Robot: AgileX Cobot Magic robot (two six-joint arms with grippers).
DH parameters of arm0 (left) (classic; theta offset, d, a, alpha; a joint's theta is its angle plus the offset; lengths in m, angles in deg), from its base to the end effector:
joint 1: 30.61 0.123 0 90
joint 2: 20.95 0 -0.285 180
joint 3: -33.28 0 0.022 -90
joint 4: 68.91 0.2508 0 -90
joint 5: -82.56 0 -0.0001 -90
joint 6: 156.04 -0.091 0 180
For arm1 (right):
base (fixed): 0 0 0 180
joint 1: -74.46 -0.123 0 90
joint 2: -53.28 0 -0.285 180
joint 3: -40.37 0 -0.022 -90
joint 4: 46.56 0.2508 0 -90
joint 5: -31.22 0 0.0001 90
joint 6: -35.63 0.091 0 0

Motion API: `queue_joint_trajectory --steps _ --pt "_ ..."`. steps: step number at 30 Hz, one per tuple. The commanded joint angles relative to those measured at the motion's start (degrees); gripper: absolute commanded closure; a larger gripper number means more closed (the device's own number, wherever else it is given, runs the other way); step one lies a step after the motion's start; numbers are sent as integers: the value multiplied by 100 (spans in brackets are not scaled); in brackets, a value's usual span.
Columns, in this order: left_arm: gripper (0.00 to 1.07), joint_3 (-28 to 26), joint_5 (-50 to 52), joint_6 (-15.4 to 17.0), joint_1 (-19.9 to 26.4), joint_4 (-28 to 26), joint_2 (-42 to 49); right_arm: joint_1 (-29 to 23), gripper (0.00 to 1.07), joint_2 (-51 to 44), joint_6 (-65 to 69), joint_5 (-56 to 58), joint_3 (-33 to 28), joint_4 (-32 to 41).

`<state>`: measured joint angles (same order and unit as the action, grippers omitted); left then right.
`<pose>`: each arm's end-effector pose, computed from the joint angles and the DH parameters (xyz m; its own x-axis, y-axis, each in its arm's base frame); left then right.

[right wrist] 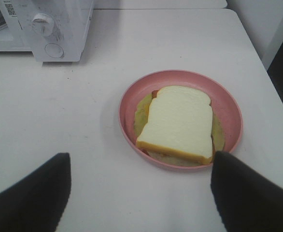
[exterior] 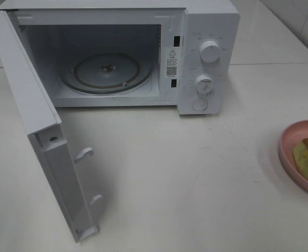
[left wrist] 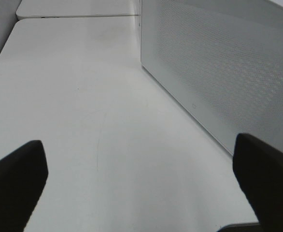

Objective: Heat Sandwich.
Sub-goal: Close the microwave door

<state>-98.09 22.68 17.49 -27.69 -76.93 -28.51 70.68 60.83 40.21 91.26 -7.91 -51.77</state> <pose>-0.0045 -0.0112 0.2789 -0.4322 0.0200 -0.9015 0.0763 0.9970 -0.0144 -0.0052 -0.0075 0.2800 -0.4333 0.0058 -0.9012 0.0199 0.9998 -0.0032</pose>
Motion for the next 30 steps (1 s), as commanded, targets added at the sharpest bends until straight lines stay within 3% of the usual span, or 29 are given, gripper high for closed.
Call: queue_joint_trajectory --steps 1,11,18,21,23,27,28,29,30 --pt "3 17 109 0 6 -132 149 40 31 -155 -80 -57 0 -11" --pt "5 -195 424 0 6 -149 -476 40 31 -155 -80 -57 0 -11" --pt "16 -195 900 0 6 -149 -968 40 31 -155 -80 -57 0 -11" --pt "35 -195 1346 0 6 -149 -1243 40 31 -155 -80 -57 0 -11" --pt "39 -195 1409 0 6 -149 -1306 40 31 -155 -80 -57 0 -11" --pt "66 -86 1770 0 6 -57 -1748 40 31 -155 -80 -57 0 -11" --pt "66 -86 1770 0 6 -57 -1748 40 31 -155 -80 -57 0 -11" --pt "77 0 2034 0 6 -52 -1954 40 31 -155 -80 -57 0 -11" --pt "81 46 2160 0 6 -57 -2040 40 31 -155 -80 -57 0 -11"
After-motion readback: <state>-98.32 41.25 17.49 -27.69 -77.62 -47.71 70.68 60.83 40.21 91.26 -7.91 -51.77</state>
